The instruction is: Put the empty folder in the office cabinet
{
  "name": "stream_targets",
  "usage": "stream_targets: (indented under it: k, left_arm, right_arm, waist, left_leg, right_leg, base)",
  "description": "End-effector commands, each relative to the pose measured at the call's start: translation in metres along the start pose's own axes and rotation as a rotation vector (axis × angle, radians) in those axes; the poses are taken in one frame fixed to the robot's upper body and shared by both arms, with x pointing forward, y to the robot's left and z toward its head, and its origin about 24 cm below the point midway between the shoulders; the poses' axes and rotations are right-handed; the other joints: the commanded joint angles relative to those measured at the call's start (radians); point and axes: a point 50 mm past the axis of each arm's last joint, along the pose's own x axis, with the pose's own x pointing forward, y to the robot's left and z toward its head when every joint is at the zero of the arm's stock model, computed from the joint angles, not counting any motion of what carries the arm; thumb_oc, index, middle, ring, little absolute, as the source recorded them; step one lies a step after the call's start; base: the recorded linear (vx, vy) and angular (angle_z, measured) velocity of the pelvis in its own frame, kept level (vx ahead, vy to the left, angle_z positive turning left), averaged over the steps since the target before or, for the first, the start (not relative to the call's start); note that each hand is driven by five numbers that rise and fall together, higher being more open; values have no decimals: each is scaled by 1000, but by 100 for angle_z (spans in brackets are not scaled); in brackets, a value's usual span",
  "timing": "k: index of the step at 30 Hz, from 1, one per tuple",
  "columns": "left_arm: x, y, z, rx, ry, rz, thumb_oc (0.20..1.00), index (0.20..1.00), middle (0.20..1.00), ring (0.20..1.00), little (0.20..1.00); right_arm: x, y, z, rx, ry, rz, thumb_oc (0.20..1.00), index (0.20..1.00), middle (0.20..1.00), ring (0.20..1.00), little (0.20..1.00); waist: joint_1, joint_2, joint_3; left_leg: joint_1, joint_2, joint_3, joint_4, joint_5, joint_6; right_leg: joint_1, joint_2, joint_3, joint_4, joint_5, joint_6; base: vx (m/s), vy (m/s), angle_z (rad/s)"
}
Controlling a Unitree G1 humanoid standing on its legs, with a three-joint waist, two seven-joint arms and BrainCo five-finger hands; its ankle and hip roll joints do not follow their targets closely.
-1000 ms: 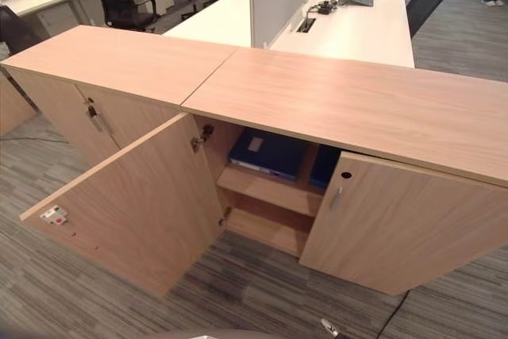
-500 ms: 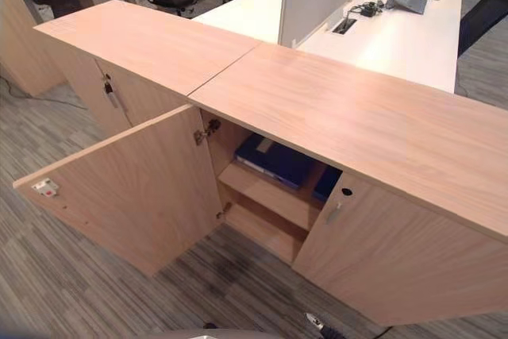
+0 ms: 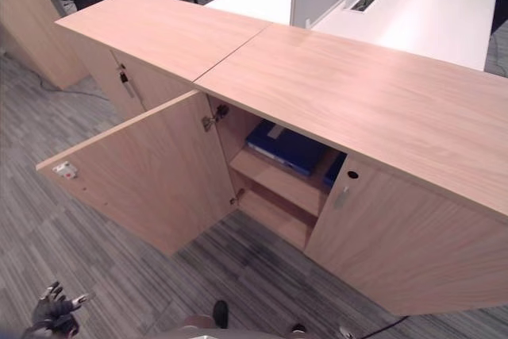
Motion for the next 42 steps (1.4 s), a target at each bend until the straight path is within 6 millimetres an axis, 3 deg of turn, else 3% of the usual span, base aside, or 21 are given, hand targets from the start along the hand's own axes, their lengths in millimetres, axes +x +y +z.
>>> stream_targets:
  k: [1,6,11,12,13,18,24,25,26,28,29,30,32,35,39,42]
  left_arm:
    - [1,2,29,174,-22,-202,1000,1000,1000,1000,1000]
    - [-7,-3,23,216,-4,-271,1000,1000,1000,1000,1000]
    - [9,-42,2,190,126,-336,1000,1000,1000,1000,1000]
    - [9,-42,2,190,125,-337,1000,1000,1000,1000,1000]
    - [16,-55,-6,119,184,-310,1000,1000,1000,1000,1000]
    - [27,-69,4,-53,191,-230,1000,1000,1000,1000,1000]
    - [32,-67,25,-217,141,-192,1000,1000,1000,1000,1000]
    - [33,-65,29,-254,144,-198,1000,1000,1000,1000,1000]
    - [33,-70,40,-284,85,-216,1000,1000,1000,1000,1000]
    - [32,-76,50,-289,42,-256,1000,1000,1000,1000,1000]
    - [30,-88,65,-224,-8,-323,1000,1000,1000,1000,1000]
    - [31,-91,78,-195,-45,-332,1000,1000,1000,1000,1000]
    - [35,-96,82,-156,-27,-317,1000,1000,1000,1000,1000]
    - [41,-88,79,-145,26,-242,1000,1000,1000,1000,1000]
    - [45,-55,97,-150,13,-138,1000,1000,1000,1000,1000]
    - [46,-45,102,-163,3,-105,1000,1000,1000,1000,1000]
  right_arm:
    - [0,-9,19,9,-8,-14,1000,1000,1000,1000,1000]
    - [0,-13,15,70,6,-20,1000,1000,1000,1000,1000]
    - [1,-4,10,67,21,-1,1000,1000,1000,1000,1000]
    - [1,-4,10,68,20,-2,1000,1000,1000,1000,1000]
    - [1,-1,8,69,28,6,1000,1000,1000,1000,1000]
    - [1,2,11,90,16,11,1000,1000,1000,1000,1000]
    - [1,0,10,111,20,4,1000,1000,1000,1000,1000]
    - [1,0,13,133,14,5,1000,1000,1000,1000,1000]
    - [1,-1,20,135,-3,-2,1000,1000,1000,1000,1000]
    - [1,-4,22,124,-11,-11,1000,1000,1000,1000,1000]
    - [0,-10,23,102,-17,-26,1000,1000,1000,1000,1000]
    - [0,-11,26,101,-27,-36,1000,1000,1000,1000,1000]
    - [0,-10,27,122,-23,-35,1000,1000,1000,1000,1000]
    - [0,-6,21,143,-5,-15,1000,1000,1000,1000,1000]
    - [0,4,7,125,47,28,1000,1000,1000,1000,1000]
    - [0,9,4,132,57,43,1000,1000,1000,1000,1000]
  waist:
    - [-6,37,-36]
    - [-7,53,-60]
    - [-40,74,-97]
    - [-39,74,-96]
    - [-52,73,-103]
    - [-77,74,-113]
    - [-96,71,-105]
    - [-106,66,-73]
    - [-94,66,-46]
    - [-96,62,-42]
    - [-105,67,-43]
    - [-111,71,-42]
    - [-123,83,-40]
    - [-147,89,-69]
    - [-147,59,-90]
    - [-145,48,-89]
  left_leg:
    - [-44,186,-42,-50,193,-78]
    - [-38,185,14,-87,191,-86]
    - [-32,210,40,-90,185,-121]
    - [-32,211,41,-90,185,-121]
    - [-26,215,52,-90,182,-123]
    - [4,218,77,-90,160,-118]
    - [27,213,91,-48,127,-99]
    - [-39,211,54,115,116,-97]
    - [-74,167,-36,188,109,-94]
    - [-89,146,-76,155,88,-81]
    - [-79,152,-98,34,96,-69]
    - [-91,155,-99,-4,103,-68]
    - [-80,144,-110,-49,98,-69]
    - [-25,107,-84,-89,67,-63]
    - [29,16,-3,-90,-4,-18]
    - [40,-18,22,-90,-25,4]
  right_leg:
    - [-1,18,-26,2,-80,27]
    - [16,31,-39,-38,-72,26]
    - [3,67,-22,-47,-85,17]
    - [3,67,-22,-47,-85,17]
    - [-2,71,-9,-47,-82,16]
    - [-11,74,31,-47,-70,22]
    - [-1,66,61,-41,-68,24]
    - [-3,55,88,-17,-68,17]
    - [-1,38,116,-13,-60,18]
    - [-8,22,123,-16,-54,25]
    - [-13,12,138,-22,-47,45]
    - [-15,5,143,-21,-45,56]
    - [-19,-8,158,-25,-40,75]
    - [-29,-50,185,-47,-7,108]
    - [-61,-143,256,-47,45,154]
    - [-77,-173,282,-47,67,172]
  base:
    - [17,99,-3]
    - [39,41,2]
    - [5,-1,-1]
    - [-13,-2,-9]
    - [-12,3,-13]
    - [5,15,-28]
    - [5,11,-19]
    - [-73,104,-24]
    - [-72,104,-20]
    - [-12,164,-41]
    - [31,260,-58]
    - [59,273,-29]
    - [61,252,0]
    - [102,325,-35]
    - [95,325,-62]
    - [41,246,-47]
